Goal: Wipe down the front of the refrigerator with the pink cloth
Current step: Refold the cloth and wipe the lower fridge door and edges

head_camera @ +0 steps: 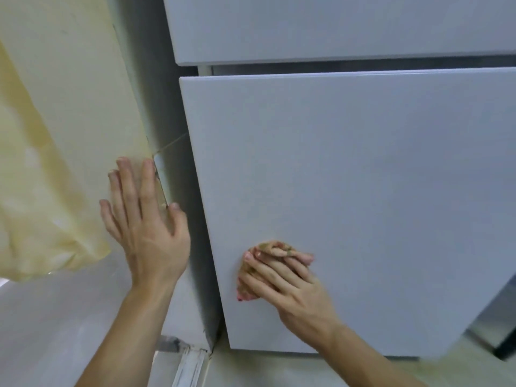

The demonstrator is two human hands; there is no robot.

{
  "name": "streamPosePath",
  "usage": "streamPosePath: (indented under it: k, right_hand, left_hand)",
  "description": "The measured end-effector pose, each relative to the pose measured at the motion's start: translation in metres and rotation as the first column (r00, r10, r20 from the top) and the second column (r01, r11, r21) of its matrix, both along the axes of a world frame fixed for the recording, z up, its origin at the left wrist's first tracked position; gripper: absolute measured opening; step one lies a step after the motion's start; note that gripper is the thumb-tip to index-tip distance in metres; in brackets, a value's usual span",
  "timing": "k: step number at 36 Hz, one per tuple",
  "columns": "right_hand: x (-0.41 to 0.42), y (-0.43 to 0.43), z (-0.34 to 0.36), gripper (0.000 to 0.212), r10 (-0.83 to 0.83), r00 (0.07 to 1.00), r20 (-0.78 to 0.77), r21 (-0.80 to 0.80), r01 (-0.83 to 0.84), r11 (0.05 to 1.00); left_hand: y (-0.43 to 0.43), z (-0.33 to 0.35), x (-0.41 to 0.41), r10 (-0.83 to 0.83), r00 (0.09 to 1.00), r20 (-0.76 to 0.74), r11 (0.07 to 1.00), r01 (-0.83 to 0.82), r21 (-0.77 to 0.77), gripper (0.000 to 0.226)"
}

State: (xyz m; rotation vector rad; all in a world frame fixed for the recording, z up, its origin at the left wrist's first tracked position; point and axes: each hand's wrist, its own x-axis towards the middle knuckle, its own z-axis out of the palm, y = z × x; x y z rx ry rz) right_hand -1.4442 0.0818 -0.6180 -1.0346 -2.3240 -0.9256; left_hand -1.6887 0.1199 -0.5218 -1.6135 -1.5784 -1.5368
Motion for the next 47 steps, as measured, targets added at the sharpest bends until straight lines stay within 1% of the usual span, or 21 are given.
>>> streamPosePath:
  k: [2, 5, 7, 9, 11, 12, 14, 16, 18, 21, 25, 28, 30, 32, 35, 37, 39, 40, 42, 45, 47]
  right_hand:
    - [0.002, 0.000, 0.013, 0.073, 0.010, 0.999, -0.038, 0.005, -0.009, 1.000]
    - [-0.001, 0.004, 0.058, 0.067, 0.066, 0.963, -0.262, 0.134, -0.032, 0.991]
    - [-0.002, 0.011, 0.109, 0.059, 0.131, 0.869, -0.476, 0.265, 0.000, 0.964]
    - [-0.003, 0.017, 0.161, 0.051, 0.171, 0.736, -0.656, 0.351, 0.096, 0.932]
    - [-0.009, 0.021, 0.188, 0.045, 0.185, 0.642, -0.744, 0.377, 0.176, 0.909]
    - [-0.013, 0.022, 0.190, 0.044, 0.184, 0.620, -0.762, 0.377, 0.194, 0.906]
    - [-0.020, 0.022, 0.177, 0.044, 0.164, 0.645, -0.747, 0.377, 0.208, 0.902]
    - [-0.021, 0.021, 0.148, 0.048, 0.142, 0.720, -0.679, 0.385, 0.184, 0.904]
    - [-0.014, 0.018, 0.109, 0.057, 0.102, 0.814, -0.572, 0.359, 0.136, 0.923]
    - [0.013, 0.009, 0.036, 0.067, 0.025, 0.935, -0.353, 0.284, 0.082, 0.955]
    - [0.058, -0.003, -0.023, 0.083, -0.054, 0.983, -0.175, 0.155, 0.082, 0.985]
    - [0.072, -0.005, -0.025, 0.077, -0.037, 0.992, -0.117, 0.116, 0.051, 0.992]
    - [0.074, -0.004, -0.017, 0.078, -0.034, 0.991, -0.130, 0.108, 0.049, 0.993]
    - [0.073, -0.004, -0.001, 0.078, -0.031, 0.984, -0.178, 0.149, 0.058, 0.987]
    - [0.072, 0.002, 0.047, 0.073, -0.011, 0.929, -0.370, 0.298, 0.130, 0.946]
    - [0.071, 0.005, 0.093, 0.059, 0.026, 0.863, -0.505, 0.350, 0.177, 0.920]
    - [0.074, 0.008, 0.131, 0.044, 0.044, 0.812, -0.582, 0.358, 0.207, 0.911]
    - [0.077, 0.009, 0.142, 0.042, 0.039, 0.792, -0.610, 0.355, 0.229, 0.907]
    - [0.081, 0.011, 0.149, 0.043, 0.027, 0.763, -0.646, 0.358, 0.271, 0.893]
    - [0.074, 0.011, 0.133, 0.043, 0.018, 0.732, -0.681, 0.352, 0.306, 0.885]
    - [0.074, 0.007, 0.104, 0.042, 0.026, 0.763, -0.646, 0.349, 0.265, 0.899]
  left_hand:
    - [-0.002, -0.001, 0.004, -0.022, 1.000, 0.004, 0.999, 0.021, 0.030, 0.084]
    - [-0.006, -0.002, 0.012, -0.062, 0.998, -0.011, 0.996, 0.063, 0.059, 0.084]
    - [-0.009, 0.000, 0.016, -0.103, 0.994, -0.033, 0.993, 0.105, 0.058, 0.081]
    - [-0.010, 0.003, 0.019, -0.133, 0.990, -0.058, 0.989, 0.136, 0.055, 0.077]
    - [-0.011, 0.006, 0.023, -0.153, 0.986, -0.063, 0.986, 0.157, 0.058, 0.073]
    - [-0.011, 0.008, 0.025, -0.167, 0.984, -0.063, 0.983, 0.171, 0.065, 0.070]
    - [-0.011, 0.010, 0.033, -0.205, 0.975, -0.088, 0.974, 0.213, 0.081, 0.066]
    - [-0.011, 0.011, 0.041, -0.241, 0.961, -0.138, 0.962, 0.255, 0.101, 0.062]
    - [-0.010, 0.008, 0.049, -0.251, 0.953, -0.170, 0.956, 0.271, 0.109, 0.061]
    - [-0.008, -0.003, 0.060, -0.220, 0.959, -0.179, 0.967, 0.239, 0.088, 0.063]
    - [-0.006, -0.014, 0.072, -0.183, 0.970, -0.158, 0.978, 0.196, 0.076, 0.066]
    - [-0.006, -0.014, 0.075, -0.174, 0.973, -0.151, 0.979, 0.187, 0.082, 0.066]
    - [-0.006, -0.014, 0.075, -0.178, 0.973, -0.146, 0.978, 0.191, 0.080, 0.066]
    - [-0.007, -0.014, 0.074, -0.188, 0.972, -0.144, 0.976, 0.201, 0.082, 0.065]
    - [-0.009, -0.014, 0.073, -0.195, 0.967, -0.165, 0.973, 0.212, 0.092, 0.063]
    - [-0.011, -0.016, 0.073, -0.198, 0.964, -0.180, 0.972, 0.216, 0.088, 0.063]
    - [-0.013, -0.017, 0.077, -0.203, 0.964, -0.171, 0.972, 0.219, 0.081, 0.062]
    - [-0.014, -0.017, 0.079, -0.207, 0.964, -0.164, 0.972, 0.222, 0.079, 0.062]
    - [-0.017, -0.017, 0.084, -0.198, 0.968, -0.157, 0.974, 0.213, 0.081, 0.064]
    - [-0.020, -0.014, 0.090, -0.187, 0.964, -0.189, 0.976, 0.205, 0.077, 0.070]
    - [-0.022, -0.013, 0.096, -0.206, 0.955, -0.214, 0.972, 0.225, 0.065, 0.073]
